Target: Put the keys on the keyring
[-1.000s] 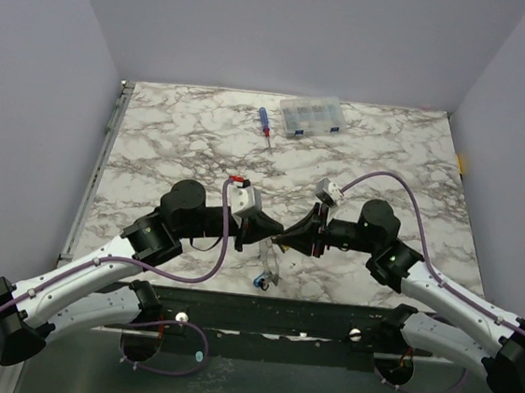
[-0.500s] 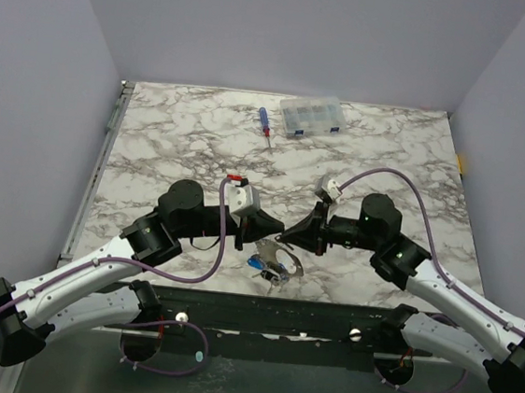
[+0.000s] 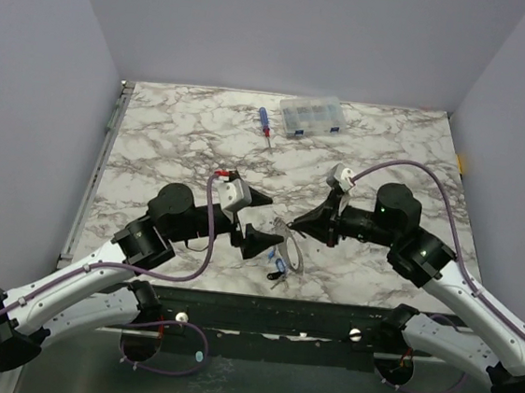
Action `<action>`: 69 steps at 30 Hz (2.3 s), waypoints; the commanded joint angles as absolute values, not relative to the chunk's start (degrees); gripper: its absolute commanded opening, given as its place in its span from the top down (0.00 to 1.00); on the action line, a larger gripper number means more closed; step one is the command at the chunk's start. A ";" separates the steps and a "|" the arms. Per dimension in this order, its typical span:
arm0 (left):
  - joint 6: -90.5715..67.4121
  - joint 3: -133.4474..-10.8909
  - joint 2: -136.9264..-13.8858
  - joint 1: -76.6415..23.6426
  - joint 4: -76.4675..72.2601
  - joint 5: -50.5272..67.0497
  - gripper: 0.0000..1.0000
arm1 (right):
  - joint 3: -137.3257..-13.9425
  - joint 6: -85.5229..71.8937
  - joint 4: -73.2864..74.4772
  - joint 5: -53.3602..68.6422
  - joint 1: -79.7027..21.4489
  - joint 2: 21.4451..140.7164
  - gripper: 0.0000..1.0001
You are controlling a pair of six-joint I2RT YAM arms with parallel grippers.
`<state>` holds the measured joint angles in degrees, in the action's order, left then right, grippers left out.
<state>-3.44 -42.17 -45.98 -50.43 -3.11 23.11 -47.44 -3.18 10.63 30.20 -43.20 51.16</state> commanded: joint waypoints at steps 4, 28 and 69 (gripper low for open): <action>-2.32 -39.79 -41.38 -50.50 1.34 6.89 0.01 | -58.73 1.13 17.01 24.19 -43.60 48.92 0.99; -0.37 -27.84 -22.84 -50.45 6.02 -24.90 0.01 | -78.88 -5.30 7.66 10.71 -43.73 76.88 0.99; -1.54 -27.93 -26.61 -50.46 5.04 -26.11 0.04 | -57.45 3.36 26.99 13.22 -41.84 94.42 0.99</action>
